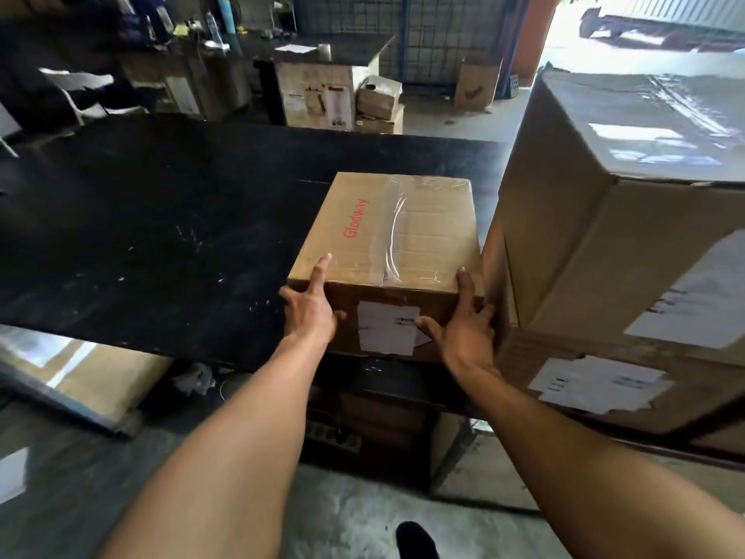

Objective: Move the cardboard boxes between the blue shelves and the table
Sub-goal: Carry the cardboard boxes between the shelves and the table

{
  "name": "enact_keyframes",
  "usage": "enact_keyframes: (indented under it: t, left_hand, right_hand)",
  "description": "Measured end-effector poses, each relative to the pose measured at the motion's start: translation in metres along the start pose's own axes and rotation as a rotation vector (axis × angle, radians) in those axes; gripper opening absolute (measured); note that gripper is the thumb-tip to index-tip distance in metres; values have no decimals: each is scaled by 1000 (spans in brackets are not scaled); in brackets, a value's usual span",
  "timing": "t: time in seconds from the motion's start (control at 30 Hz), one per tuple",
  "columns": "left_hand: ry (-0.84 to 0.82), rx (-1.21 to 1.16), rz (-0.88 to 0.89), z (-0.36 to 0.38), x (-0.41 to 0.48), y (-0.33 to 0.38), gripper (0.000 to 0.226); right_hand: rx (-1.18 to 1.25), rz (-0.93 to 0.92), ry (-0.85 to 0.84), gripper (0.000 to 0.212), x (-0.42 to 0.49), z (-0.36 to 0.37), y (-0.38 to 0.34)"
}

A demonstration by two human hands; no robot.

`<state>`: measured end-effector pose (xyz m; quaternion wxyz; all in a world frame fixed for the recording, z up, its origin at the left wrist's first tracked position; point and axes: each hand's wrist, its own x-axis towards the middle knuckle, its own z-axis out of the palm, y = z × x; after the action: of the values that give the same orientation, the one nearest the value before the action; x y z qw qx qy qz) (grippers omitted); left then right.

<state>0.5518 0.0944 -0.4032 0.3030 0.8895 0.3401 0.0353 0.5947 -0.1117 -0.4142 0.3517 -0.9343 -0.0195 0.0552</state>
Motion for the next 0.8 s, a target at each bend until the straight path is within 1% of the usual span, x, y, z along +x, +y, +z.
enact_keyframes:
  t: [0.03,0.1,0.13,0.2,0.3,0.37,0.43,0.53,0.57,0.63,0.8]
  left_hand:
    - [-45,63,-36,-5,-2,5,95]
    - [-82,191,-64,-16,-13,12,101]
    - [-78,256,-56,-20,-20,13,102]
    - [-38,335,-6,-21,-32,6,99]
    - [82,412,57,-34,-49,-6,90]
    - [188,459,90,-55,-59,-11,80]
    - [329,495,146,-88,-69,-15,70]
    - [534,582,231,-149,-86,-27,45]
    - [592,612,233,-172,-92,-31,38]
    - [698,658,202,-218,-108,-42,31]
    - [878,796,28,-316,-165,-69,31]
  right_hand:
    - [-6,7,-15,92,-1,-3,-2]
    - [-33,-2,-34,92,-7,-6,-1]
    - [-40,-14,-41,91,-14,-8,-2]
    - [-69,-91,-23,86,-35,-10,-1]
    - [-174,-236,27,66,-66,-12,-6]
    - [-188,-321,62,55,-75,-15,-23]
    - [-153,-409,99,50,-74,-20,-51]
    - [-146,-577,120,48,-73,-26,-109]
    - [-146,-629,120,48,-74,-27,-130]
    - [-134,-725,111,49,-81,-25,-176]
    - [-14,-957,26,51,-128,-10,-285]
